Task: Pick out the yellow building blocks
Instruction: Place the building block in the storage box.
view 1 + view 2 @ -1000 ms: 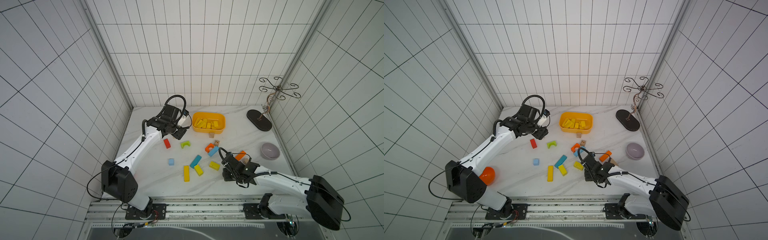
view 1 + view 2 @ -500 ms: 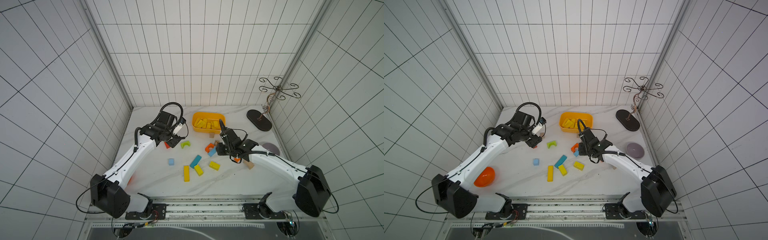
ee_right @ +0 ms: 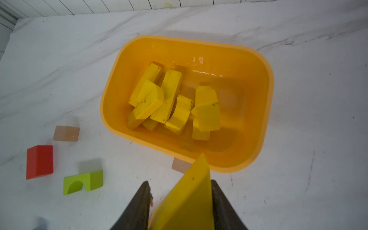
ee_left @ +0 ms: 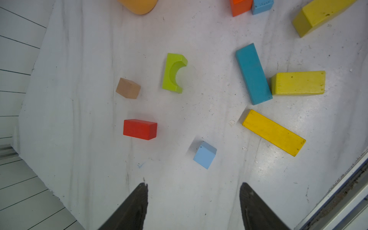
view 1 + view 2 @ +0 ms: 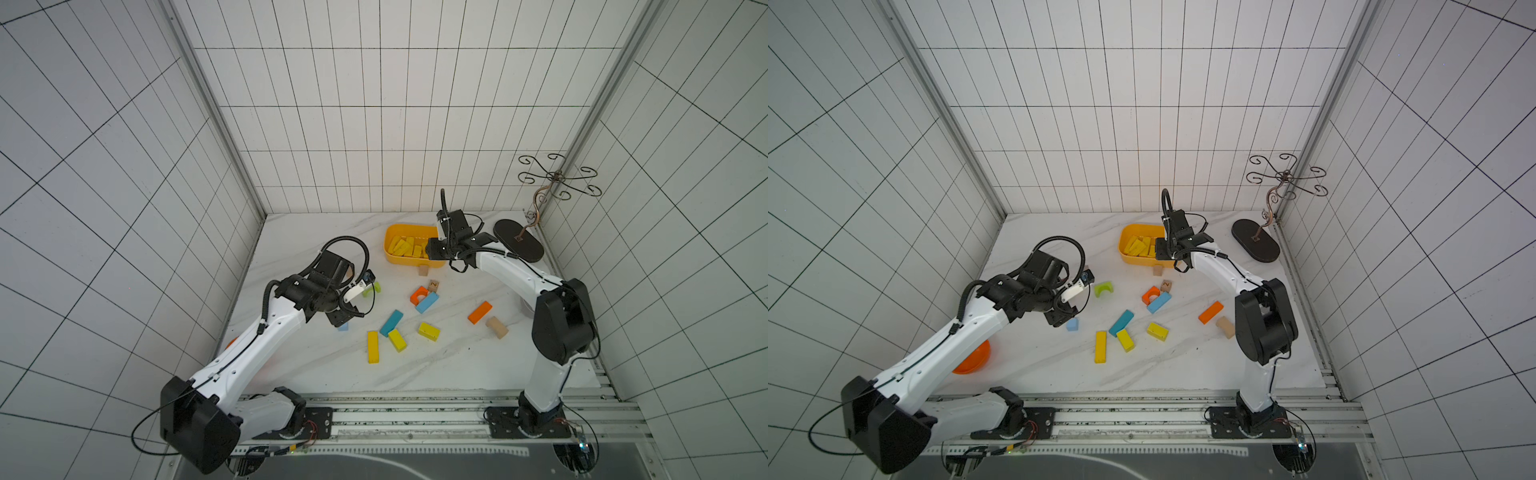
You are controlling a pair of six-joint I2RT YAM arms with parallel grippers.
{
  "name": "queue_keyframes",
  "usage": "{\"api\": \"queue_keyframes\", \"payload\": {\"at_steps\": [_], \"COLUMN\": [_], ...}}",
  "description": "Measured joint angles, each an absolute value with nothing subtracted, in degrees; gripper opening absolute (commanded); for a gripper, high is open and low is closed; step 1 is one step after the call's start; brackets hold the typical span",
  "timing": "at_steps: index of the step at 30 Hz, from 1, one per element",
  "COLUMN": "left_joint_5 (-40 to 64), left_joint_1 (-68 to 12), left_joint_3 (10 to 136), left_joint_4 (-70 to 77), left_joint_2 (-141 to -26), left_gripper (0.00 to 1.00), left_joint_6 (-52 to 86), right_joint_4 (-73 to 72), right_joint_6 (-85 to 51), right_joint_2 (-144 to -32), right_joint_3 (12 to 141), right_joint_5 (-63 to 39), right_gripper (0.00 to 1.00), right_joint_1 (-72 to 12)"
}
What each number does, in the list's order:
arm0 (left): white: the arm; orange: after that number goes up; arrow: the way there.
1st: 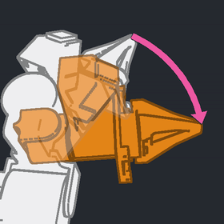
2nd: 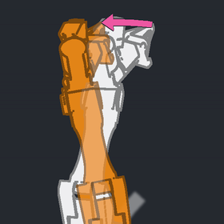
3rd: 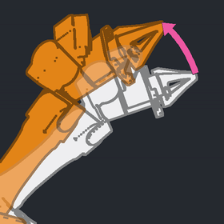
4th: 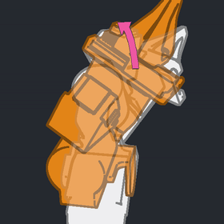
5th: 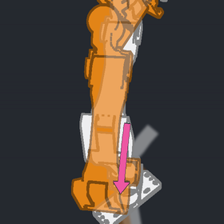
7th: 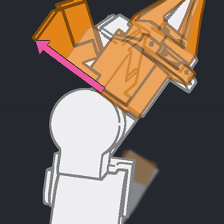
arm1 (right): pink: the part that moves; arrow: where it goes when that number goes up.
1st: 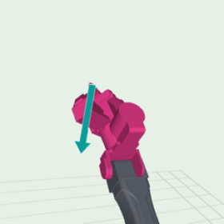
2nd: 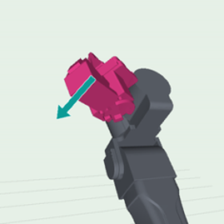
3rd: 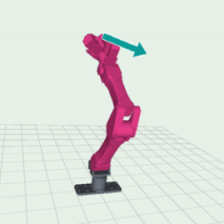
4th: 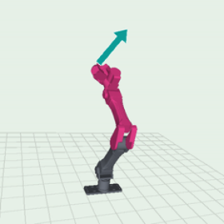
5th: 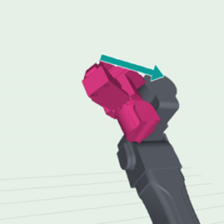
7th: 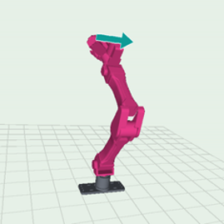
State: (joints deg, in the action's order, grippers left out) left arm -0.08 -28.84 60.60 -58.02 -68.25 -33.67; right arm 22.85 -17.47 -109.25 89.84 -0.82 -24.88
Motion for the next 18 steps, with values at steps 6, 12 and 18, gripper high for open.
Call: {"api": "queue_keyframes", "payload": {"at_steps": [6, 12, 18], "left_joint_5": [-0.2, -1.0, -2.0], "left_joint_1": [-34.1, -37.4, -39.5], "left_joint_3": [57.5, 57.5, 57.2], "left_joint_4": [-58.3, -58.7, -58.9], "left_joint_2": [-68.2, -70.7, -73.4], "left_gripper": [0.72, 0.72, 0.71], "left_joint_6": [-35.7, -36.8, -37.4], "right_joint_4": [21.8, 21.9, 21.8], "right_joint_6": [-14.9, -12.5, -11.4], "right_joint_2": [-121.0, -125.2, -125.3], "right_joint_3": [99.7, 102.2, 102.8], "right_joint_5": [-2.2, -1.8, -1.6], "right_gripper": [0.4, 0.42, 0.47], "right_joint_1": [-21.6, -20.0, -19.7]}}
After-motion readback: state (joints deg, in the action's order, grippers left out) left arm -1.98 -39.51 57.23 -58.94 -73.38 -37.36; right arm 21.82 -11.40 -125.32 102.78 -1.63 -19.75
